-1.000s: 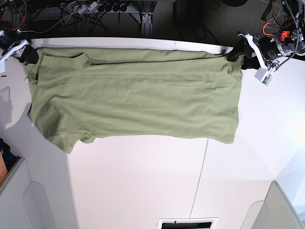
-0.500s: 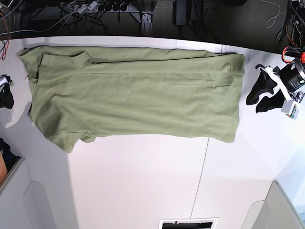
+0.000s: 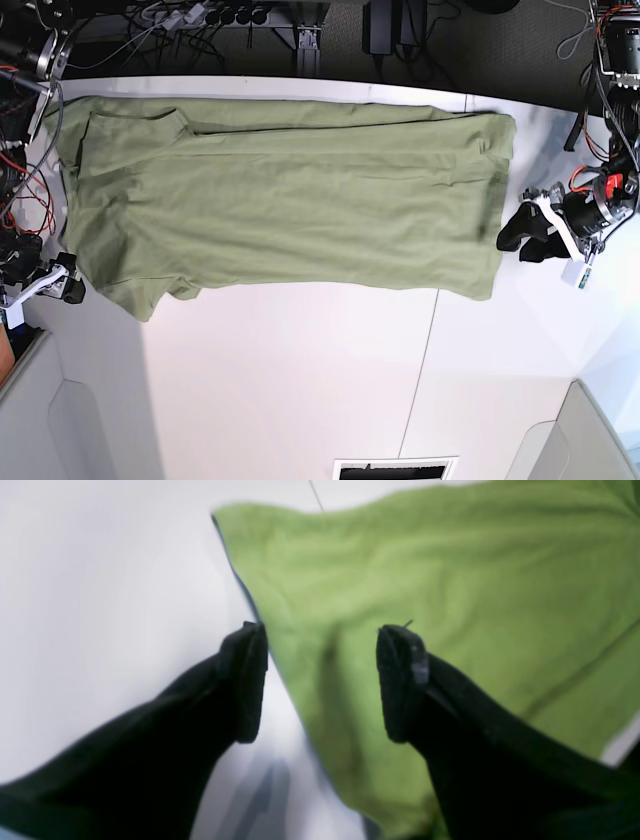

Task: Layout the t-shirt on the table in an organized manner, then fold the t-shirt properly
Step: 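Move both grippers to the hem edge and grasp it, then fold the hem edge over onto the collar side with both grippers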

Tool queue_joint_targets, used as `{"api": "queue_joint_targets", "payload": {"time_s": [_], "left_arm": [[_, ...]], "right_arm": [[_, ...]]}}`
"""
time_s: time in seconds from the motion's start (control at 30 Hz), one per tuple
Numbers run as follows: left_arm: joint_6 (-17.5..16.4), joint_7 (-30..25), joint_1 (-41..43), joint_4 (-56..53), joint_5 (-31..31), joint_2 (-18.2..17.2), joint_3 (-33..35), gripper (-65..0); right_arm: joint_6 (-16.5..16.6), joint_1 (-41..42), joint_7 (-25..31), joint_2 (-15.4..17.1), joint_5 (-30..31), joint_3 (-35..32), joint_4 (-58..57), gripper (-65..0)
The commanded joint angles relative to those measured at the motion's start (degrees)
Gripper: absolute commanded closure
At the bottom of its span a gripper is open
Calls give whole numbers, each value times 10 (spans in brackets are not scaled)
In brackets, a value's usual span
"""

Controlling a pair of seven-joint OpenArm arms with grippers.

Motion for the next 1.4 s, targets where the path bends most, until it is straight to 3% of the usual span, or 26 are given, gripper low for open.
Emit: {"api": "queue_joint_targets", "payload": {"time_s": [0.0, 0.1, 0.4, 0.57, 0.73, 0.9, 1.07, 1.17, 1.27, 1.37], "left_arm": [[-5, -19, -30, -14, -7, -11, 2, -375], [-5, -52, -95, -88, 29, -5, 18, -375], [-5, -113, -238, -313, 60, -1, 134, -375], [-5, -109, -256, -341, 67, 34, 141, -375], [-5, -109, -256, -341, 115, 70, 141, -375], [-2, -110, -257, -341, 122, 79, 141, -368], [-5, -102, -257, -341, 122, 79, 141, -206], [-5, -91, -257, -341, 122, 79, 141, -157], [-5, -87, -257, -341, 122, 77, 141, -67], [-5, -87, -257, -340, 121, 77, 141, 0]], "right_arm": [[-2, 24, 13, 12, 3, 1, -13, -386], [-2, 47, 20, 11, 0, 1, -63, -386], [2, 50, 30, 11, -5, 1, -120, -386], [4, 45, 30, 10, -5, 0, -120, -386], [4, 43, 29, 5, -2, 0, -120, -386], [26, 43, 26, -6, 8, -3, -120, -386], [30, 43, 25, -11, 26, -49, -120, -386], [30, 43, 25, -11, 26, -88, -120, -386], [30, 44, 26, -11, 26, -118, -120, -383], [30, 45, 25, -11, 26, -126, -120, -291]]}}
